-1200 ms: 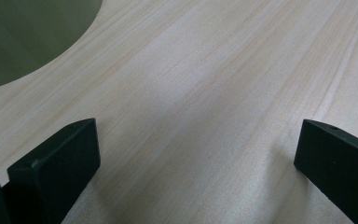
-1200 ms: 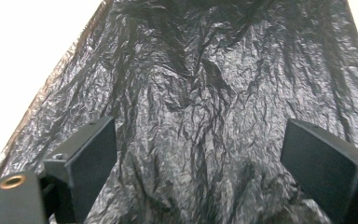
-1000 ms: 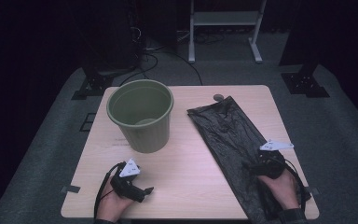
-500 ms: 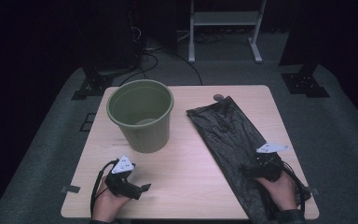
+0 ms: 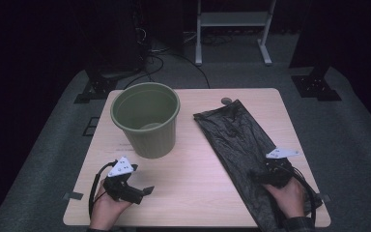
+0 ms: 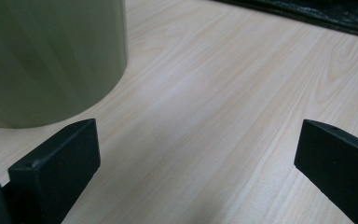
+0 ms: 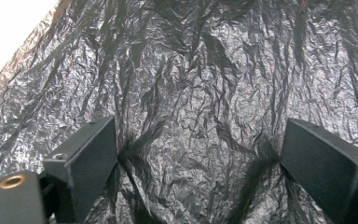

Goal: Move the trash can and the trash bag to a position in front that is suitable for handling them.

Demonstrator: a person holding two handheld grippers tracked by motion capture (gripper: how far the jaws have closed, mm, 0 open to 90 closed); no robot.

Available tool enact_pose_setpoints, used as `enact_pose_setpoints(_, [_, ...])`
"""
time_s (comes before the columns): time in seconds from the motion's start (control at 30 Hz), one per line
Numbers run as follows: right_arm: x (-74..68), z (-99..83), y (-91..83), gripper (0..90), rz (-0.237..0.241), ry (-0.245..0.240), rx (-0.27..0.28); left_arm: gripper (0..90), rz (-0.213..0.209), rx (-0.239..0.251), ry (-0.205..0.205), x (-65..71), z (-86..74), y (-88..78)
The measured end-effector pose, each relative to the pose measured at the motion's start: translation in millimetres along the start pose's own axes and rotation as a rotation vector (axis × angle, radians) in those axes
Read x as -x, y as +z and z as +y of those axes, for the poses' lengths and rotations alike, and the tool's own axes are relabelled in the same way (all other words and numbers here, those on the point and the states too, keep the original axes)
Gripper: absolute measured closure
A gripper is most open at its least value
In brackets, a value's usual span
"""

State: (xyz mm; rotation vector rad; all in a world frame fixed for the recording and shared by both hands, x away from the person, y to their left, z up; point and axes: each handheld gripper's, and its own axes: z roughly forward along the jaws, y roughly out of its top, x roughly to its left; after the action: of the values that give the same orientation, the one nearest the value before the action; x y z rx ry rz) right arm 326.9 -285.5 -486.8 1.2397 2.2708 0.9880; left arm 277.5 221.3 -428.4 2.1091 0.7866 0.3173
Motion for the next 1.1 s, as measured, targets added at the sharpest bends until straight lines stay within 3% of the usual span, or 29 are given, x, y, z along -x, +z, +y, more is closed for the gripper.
enact_pose_setpoints(0.43, [0.2,0.0,-0.1,10.0,0.000,0.001,0.000,0.0,0.024,0.073,-0.009,-11.2,23.5,-25.5])
enact_pose_setpoints(0.77, [0.2,0.0,-0.1,10.0,0.000,0.001,0.000,0.0,0.046,0.076,-0.005,-16.0,42.0,-36.8])
enact_pose_setpoints(1.1, [0.2,0.0,-0.1,10.0,0.000,0.001,0.000,0.0,0.069,0.113,-0.015,-23.2,54.3,-47.0])
